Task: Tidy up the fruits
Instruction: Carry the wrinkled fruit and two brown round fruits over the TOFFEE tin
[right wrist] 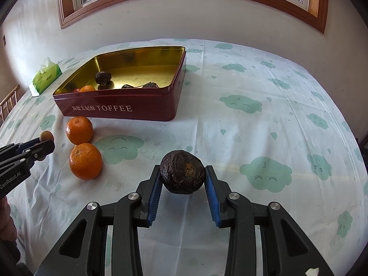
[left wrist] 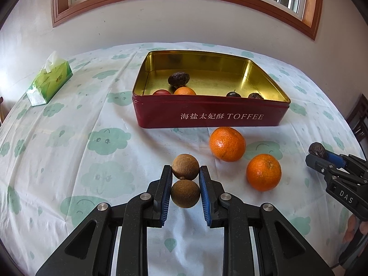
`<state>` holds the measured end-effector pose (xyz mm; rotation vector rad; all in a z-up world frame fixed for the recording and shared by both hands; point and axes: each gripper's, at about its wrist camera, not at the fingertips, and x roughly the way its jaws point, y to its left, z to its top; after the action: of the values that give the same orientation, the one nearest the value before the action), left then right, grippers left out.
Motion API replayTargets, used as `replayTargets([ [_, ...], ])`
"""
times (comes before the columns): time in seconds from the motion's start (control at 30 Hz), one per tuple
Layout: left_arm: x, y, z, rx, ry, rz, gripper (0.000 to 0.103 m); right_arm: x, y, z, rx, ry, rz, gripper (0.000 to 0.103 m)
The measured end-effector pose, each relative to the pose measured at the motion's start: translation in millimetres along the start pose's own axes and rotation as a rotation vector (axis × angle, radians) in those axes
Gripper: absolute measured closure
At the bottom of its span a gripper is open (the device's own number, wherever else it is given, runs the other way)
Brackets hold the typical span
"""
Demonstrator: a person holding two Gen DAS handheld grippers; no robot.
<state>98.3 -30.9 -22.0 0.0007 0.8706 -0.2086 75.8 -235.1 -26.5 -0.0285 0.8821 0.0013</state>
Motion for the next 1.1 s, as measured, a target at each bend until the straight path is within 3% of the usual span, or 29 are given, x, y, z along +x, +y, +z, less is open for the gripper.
replayTargets([
  [0.77, 0, 8, 5, -0.009, -0.010, 0.009, 0.078, -13, 20, 13, -0.033, -0.027, 0.042, 0.069],
  [1.1, -5, 7, 28, 0.012, -0.047, 0.004, 0.078, -17, 26, 35, -0.045, -0.063, 0.063, 0.069],
])
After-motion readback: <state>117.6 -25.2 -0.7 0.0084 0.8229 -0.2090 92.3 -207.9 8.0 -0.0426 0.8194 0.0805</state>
